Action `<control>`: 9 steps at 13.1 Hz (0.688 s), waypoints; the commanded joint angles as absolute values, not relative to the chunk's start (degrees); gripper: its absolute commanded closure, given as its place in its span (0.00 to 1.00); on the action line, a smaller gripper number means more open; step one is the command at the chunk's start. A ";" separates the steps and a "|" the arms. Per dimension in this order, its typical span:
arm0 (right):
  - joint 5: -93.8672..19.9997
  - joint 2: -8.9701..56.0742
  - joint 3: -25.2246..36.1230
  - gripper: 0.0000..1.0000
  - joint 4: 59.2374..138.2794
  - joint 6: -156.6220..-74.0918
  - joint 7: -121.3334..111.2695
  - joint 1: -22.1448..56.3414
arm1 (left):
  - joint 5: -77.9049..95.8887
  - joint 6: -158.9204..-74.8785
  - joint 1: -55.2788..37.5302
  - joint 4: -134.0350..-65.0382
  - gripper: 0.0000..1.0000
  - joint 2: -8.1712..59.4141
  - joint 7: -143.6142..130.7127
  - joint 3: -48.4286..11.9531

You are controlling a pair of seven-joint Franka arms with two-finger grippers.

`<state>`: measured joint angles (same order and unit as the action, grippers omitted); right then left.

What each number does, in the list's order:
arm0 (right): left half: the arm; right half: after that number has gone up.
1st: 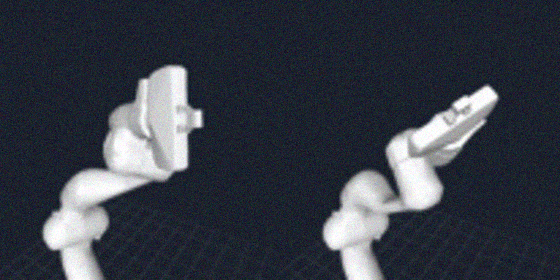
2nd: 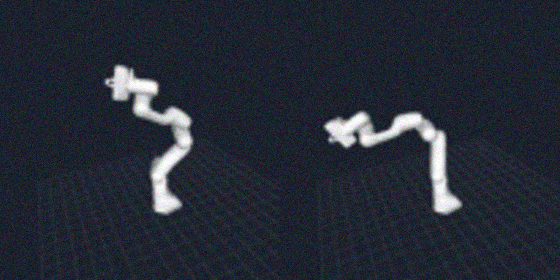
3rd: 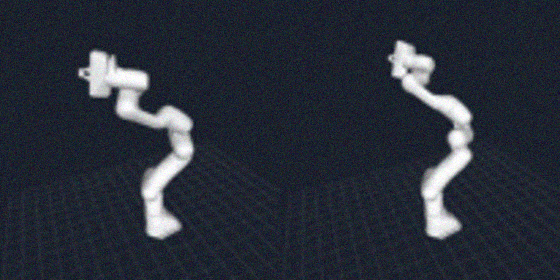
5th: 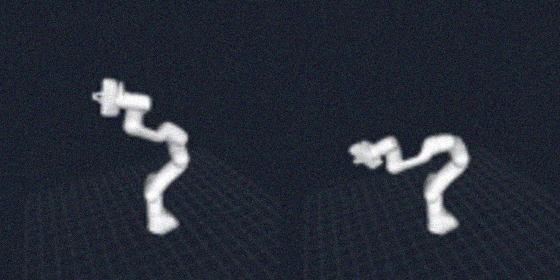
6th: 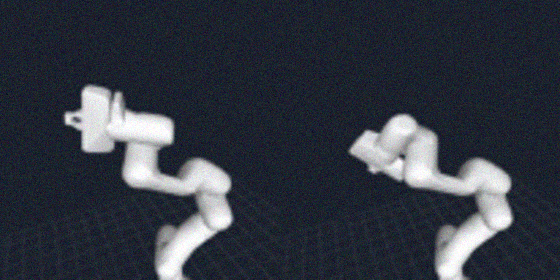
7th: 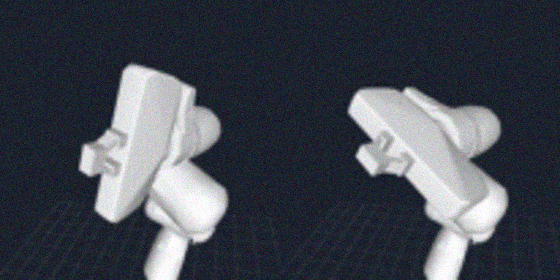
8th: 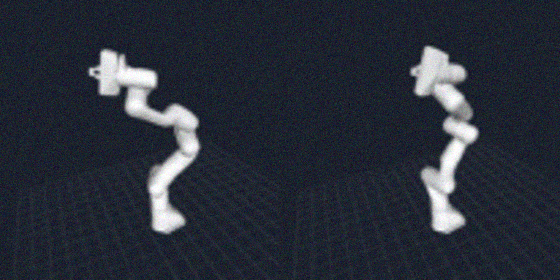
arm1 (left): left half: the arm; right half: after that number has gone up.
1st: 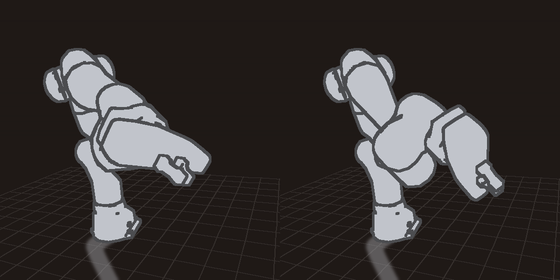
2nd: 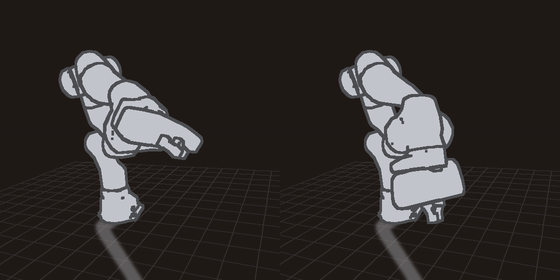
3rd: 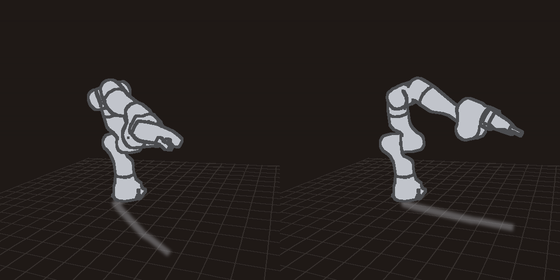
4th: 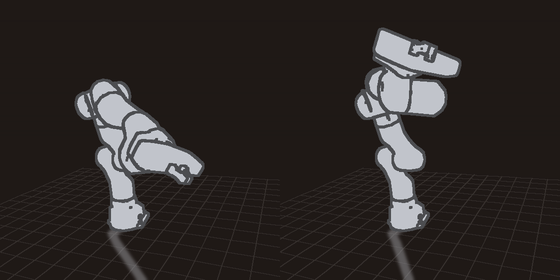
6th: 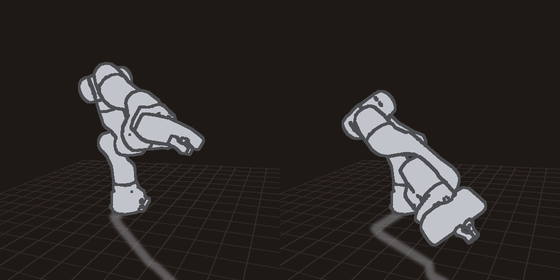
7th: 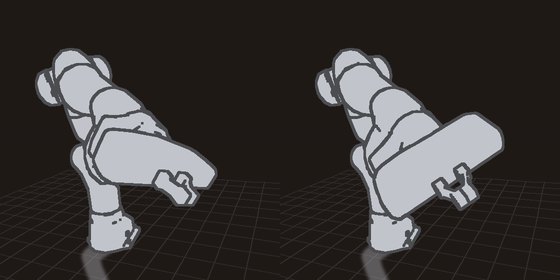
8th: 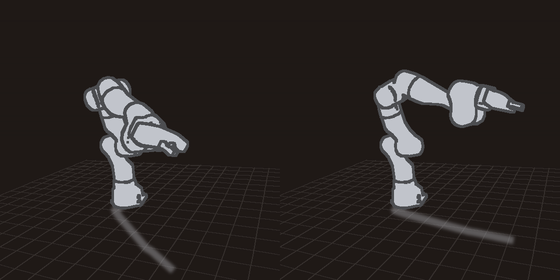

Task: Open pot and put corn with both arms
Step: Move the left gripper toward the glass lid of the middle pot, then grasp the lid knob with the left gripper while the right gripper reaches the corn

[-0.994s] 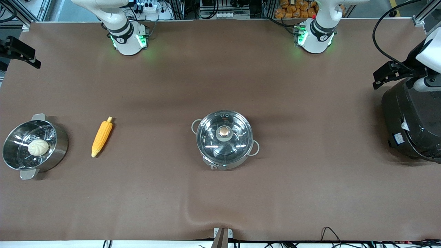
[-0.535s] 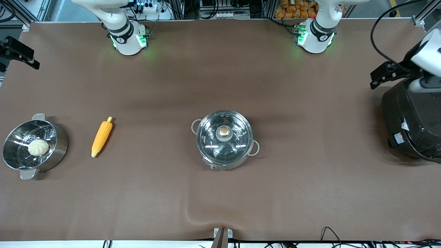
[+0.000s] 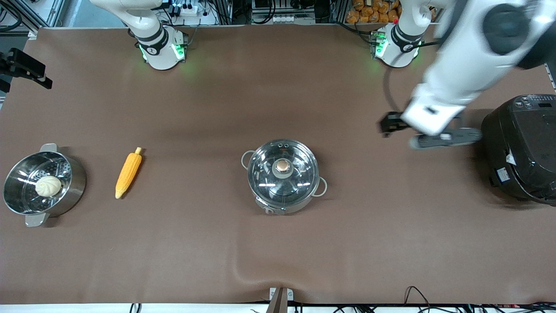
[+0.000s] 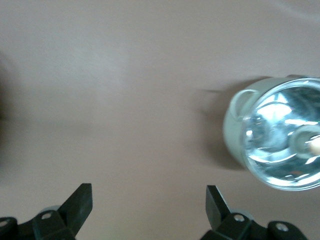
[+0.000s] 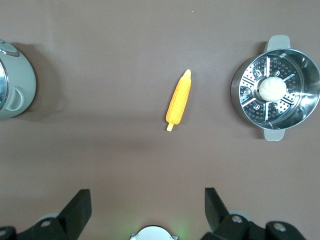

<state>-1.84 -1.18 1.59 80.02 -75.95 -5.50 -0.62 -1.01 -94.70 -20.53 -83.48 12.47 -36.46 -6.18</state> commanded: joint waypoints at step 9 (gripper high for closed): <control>-2.29 2.11 1.05 0.00 79.72 -79.80 -4.92 1.32 | -0.70 -107.74 -38.38 -70.23 0.00 34.35 -58.44 -0.46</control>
